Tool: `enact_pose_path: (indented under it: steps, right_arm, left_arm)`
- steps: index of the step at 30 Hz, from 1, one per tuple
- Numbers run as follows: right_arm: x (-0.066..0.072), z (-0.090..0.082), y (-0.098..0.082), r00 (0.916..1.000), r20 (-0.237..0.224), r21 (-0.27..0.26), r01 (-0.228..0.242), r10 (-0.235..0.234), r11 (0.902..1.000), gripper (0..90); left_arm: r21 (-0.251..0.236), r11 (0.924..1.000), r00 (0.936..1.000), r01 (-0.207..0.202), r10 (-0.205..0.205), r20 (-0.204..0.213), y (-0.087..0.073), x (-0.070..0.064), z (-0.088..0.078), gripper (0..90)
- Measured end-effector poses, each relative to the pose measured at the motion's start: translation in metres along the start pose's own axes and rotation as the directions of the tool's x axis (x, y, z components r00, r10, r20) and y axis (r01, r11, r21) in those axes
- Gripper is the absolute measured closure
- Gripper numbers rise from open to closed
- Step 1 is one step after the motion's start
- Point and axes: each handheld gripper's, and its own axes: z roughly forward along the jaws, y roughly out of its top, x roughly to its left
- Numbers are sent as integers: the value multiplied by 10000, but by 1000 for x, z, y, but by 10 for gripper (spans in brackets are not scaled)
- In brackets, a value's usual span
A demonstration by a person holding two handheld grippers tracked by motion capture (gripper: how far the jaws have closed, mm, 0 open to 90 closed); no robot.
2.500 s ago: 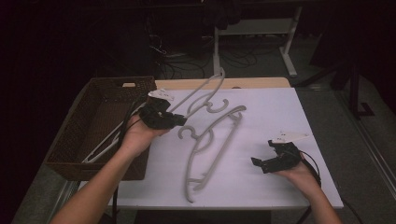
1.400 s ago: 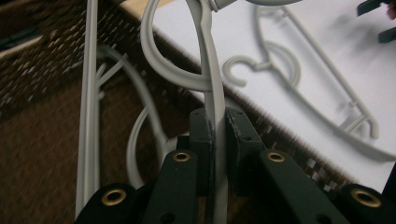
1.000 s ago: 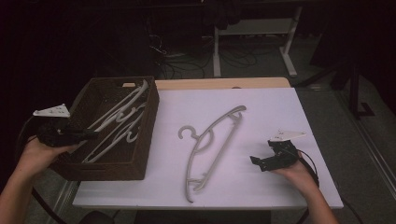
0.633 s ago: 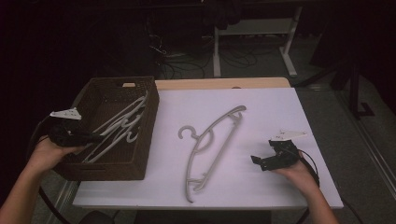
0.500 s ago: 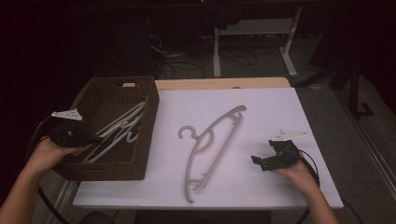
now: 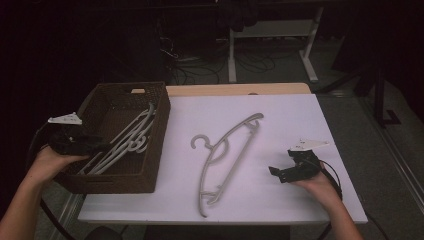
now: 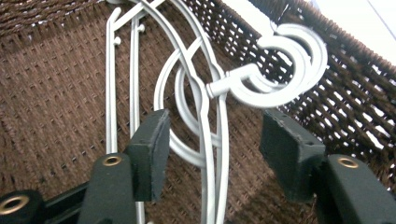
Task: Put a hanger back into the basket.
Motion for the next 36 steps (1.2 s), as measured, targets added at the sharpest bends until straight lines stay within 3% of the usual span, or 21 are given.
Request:
enact_pose_path:
  steps: [7,12,18,21,30,34,36]
  right_arm:
    - [-1,-1,1,10000,5,-104,-37,37,9999,16]
    - [-1,-1,1,10000,0,-86,-3,3,10000,16]
    - [-2,-1,1,10000,-37,-79,36,-36,10000,16]
    - [-2,-1,1,10000,-65,-86,55,-56,9999,16]
    - [-1,-1,1,9998,-152,-65,116,-117,9999,17]
    - [-1,0,1,9997,-174,-46,154,-154,9999,18]
    - [-1,0,1,9996,-194,-42,191,-192,9998,18]
  left_arm:
    - [-524,9986,9997,108,-97,224,17,-18,3,297]
    - [-907,9959,9987,-33,79,499,37,-44,12,265]
    - [-1250,9921,9935,-75,216,1116,63,-76,28,261]
    - [-1405,9901,9910,-62,249,1316,77,-93,40,262]
    - [-1281,9908,9769,-445,700,2021,114,-147,85,279]
    - [-1162,9915,9725,-587,831,2177,124,-169,109,308]
    - [-1037,9923,9737,-676,883,2101,128,-178,124,328]
